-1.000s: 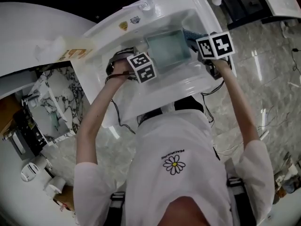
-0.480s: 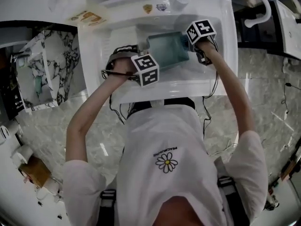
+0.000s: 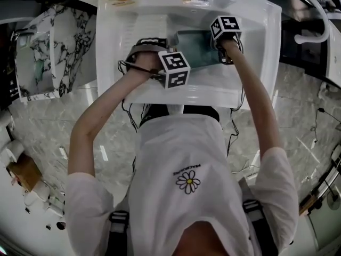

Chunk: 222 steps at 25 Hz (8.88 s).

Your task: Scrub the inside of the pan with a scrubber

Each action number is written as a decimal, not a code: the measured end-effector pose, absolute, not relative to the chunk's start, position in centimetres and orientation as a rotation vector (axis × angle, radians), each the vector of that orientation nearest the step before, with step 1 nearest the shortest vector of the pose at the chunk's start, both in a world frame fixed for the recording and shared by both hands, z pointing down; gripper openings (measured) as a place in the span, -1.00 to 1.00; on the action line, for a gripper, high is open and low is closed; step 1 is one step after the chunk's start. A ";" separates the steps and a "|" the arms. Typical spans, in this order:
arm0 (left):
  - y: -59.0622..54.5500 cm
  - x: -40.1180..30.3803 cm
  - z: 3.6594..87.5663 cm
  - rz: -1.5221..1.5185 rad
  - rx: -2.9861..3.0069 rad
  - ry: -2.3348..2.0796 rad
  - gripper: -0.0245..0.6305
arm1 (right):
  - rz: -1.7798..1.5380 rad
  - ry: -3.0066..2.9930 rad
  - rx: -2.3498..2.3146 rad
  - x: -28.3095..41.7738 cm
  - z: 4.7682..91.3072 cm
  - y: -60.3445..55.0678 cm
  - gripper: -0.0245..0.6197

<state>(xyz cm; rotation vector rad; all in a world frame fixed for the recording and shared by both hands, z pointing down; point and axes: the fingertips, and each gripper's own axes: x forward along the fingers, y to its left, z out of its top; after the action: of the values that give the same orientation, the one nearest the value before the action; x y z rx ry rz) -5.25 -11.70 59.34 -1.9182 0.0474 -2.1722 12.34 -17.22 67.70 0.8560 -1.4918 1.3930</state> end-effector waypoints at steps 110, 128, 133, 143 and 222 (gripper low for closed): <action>-11.5 -6.8 59.2 -2.158 -1.902 0.122 -0.53 | 1.811 -1.804 0.397 -0.5 60.5 -13.2 -0.75; -11.4 -6.9 59.1 -2.158 -1.900 0.120 -0.53 | 1.640 -1.808 0.443 4.2 60.5 -13.6 -0.75; -11.4 -6.9 59.2 -2.163 -1.900 0.119 -0.53 | 1.543 -1.699 0.569 9.6 63.2 -13.8 -0.75; -11.4 -6.9 59.2 -2.171 -1.901 0.124 -0.53 | 1.315 -1.521 0.626 12.7 67.0 -12.9 -0.75; -11.5 -2.2 63.8 -2.201 -1.838 0.027 -0.52 | 1.863 -1.892 1.016 15.9 58.2 -8.3 -0.74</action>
<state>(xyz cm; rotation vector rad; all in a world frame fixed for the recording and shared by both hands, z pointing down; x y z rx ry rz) -2.16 -11.49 63.81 -1.8379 0.0273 -2.2014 15.90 -8.28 58.19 1.0157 -1.8916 1.8631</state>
